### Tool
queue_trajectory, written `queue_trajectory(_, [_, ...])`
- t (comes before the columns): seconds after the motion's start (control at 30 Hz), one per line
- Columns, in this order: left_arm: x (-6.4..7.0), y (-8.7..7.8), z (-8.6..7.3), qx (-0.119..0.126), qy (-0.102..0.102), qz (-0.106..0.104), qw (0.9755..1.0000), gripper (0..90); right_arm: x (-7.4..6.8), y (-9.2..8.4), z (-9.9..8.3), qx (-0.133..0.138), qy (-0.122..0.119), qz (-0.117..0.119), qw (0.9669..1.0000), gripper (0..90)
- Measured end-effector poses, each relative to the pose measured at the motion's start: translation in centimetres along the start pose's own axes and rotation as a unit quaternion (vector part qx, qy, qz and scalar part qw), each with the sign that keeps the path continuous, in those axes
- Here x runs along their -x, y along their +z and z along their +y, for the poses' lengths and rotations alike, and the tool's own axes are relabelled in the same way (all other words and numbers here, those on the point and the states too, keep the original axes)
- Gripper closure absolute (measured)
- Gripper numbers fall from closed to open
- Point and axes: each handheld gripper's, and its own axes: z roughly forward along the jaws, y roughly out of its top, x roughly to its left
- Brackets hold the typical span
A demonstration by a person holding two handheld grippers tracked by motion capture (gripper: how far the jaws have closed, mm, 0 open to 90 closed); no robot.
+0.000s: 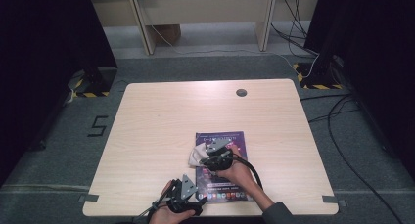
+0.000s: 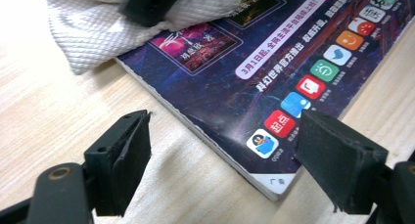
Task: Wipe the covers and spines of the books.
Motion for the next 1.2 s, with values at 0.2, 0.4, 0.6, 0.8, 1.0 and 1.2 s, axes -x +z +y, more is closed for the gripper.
queue_trajectory(0.2, [-0.2, 0.0, 0.0, 0.001, -0.002, 0.006, 1.0, 20.9, 0.0, -0.9, -0.9, 0.0, -0.001, 0.003, 1.0, 67.8])
queue_trajectory(0.4, [-0.1, 0.0, 0.0, 0.001, 0.0, 0.005, 1.0, 21.1, 0.4, -1.9, -1.9, 0.003, 0.003, 0.002, 1.0, 67.6])
queue_trajectory(0.6, [-0.2, 0.1, 0.0, 0.001, 0.002, 0.004, 1.0, 21.0, 0.9, -2.5, -2.5, 0.004, 0.011, 0.0, 0.9999, 67.4])
queue_trajectory(0.8, [-0.2, 0.1, -0.1, 0.0, 0.002, 0.002, 1.0, 20.8, 2.1, -3.4, -3.2, 0.003, 0.027, -0.018, 0.9995, 67.3])
queue_trajectory(1.0, [-0.3, 0.2, 0.0, -0.001, 0.002, 0.002, 1.0, 20.4, 4.5, -4.7, -4.5, 0.008, 0.062, -0.051, 0.9968, 67.4])
queue_trajectory(1.2, [-0.3, 0.2, -0.1, 0.001, -0.001, 0.001, 1.0, 20.1, 6.8, -5.7, -5.5, 0.011, 0.098, -0.087, 0.9913, 67.5])
